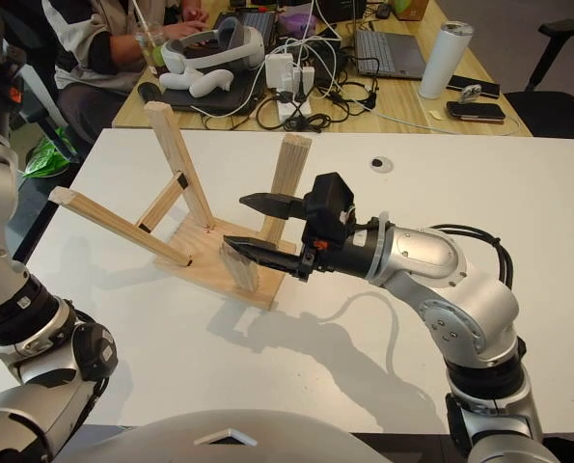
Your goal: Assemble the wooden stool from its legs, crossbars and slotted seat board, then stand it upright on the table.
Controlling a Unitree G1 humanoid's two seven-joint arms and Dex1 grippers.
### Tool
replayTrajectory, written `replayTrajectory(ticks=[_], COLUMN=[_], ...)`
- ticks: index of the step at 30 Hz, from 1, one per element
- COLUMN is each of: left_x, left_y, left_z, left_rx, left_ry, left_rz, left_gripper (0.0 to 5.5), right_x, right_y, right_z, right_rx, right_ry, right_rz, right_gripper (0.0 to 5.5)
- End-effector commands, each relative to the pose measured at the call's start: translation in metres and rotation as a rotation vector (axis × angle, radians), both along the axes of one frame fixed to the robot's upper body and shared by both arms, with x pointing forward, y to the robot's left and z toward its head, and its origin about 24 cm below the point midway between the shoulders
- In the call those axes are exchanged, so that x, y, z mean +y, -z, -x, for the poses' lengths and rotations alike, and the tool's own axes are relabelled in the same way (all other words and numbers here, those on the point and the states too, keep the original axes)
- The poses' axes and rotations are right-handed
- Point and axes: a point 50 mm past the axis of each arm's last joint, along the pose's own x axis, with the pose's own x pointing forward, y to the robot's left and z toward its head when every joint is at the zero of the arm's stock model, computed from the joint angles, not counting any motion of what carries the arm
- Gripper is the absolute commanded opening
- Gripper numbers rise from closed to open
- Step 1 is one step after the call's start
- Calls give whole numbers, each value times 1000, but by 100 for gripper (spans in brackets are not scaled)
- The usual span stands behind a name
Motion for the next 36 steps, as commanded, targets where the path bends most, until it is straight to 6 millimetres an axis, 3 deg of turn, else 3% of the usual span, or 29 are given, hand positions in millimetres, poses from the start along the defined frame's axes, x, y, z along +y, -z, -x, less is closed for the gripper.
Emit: replayTrajectory(ticks=[1, 3, 5, 8, 12, 16, 17, 19, 21, 23, 24, 26, 31, 36], left_x=[2, 7, 12, 20, 22, 9, 8, 6, 5, 3, 3, 4, 2, 1], left_y=[19, 44, 67, 92, 106, 111, 111, 111, 111, 109, 109, 109, 105, 103], left_z=[2, 6, 11, 15, 19, 22, 22, 22, 22, 21, 21, 22, 20, 19], left_rx=[65, 150, 223, 301, 334, 342, 341, 341, 341, 339, 339, 340, 329, 326], left_ry=[-37, -88, -142, -199, -232, -213, -213, -213, -212, -207, -205, -212, -208, -200], left_rz=[10, 0, -6, -10, -16, -25, -26, -27, -28, -34, -37, -39, -35, -38], left_gripper=[113, 113, 113, 113, 113, 113, 113, 113, 113, 113, 113, 113, 113, 113], right_x=[11, 26, 44, 53, 49, 45, 46, 50, 47, 23, 15, 16, 29, 21], right_y=[-31, -56, -74, -83, -90, -86, -79, -44, 8, 59, 70, 63, 19, 2], right_z=[-34, -43, -40, -28, -20, -14, -11, 1, 17, 23, 21, 8, -32, -47], right_rx=[3, 28, 56, 79, 77, 102, 116, 125, 118, 36, 2, -40, -92, -104], right_ry=[131, 124, 46, -82, -210, -292, -311, -355, -423, -462, -455, -373, -102, -27], right_rz=[-167, -318, -407, -430, -417, -385, -346, -125, 222, 590, 670, 612, 264, 159], right_gripper=[271, 271, 271, 271, 271, 271, 271, 271, 271, 271, 271, 271, 271, 271])
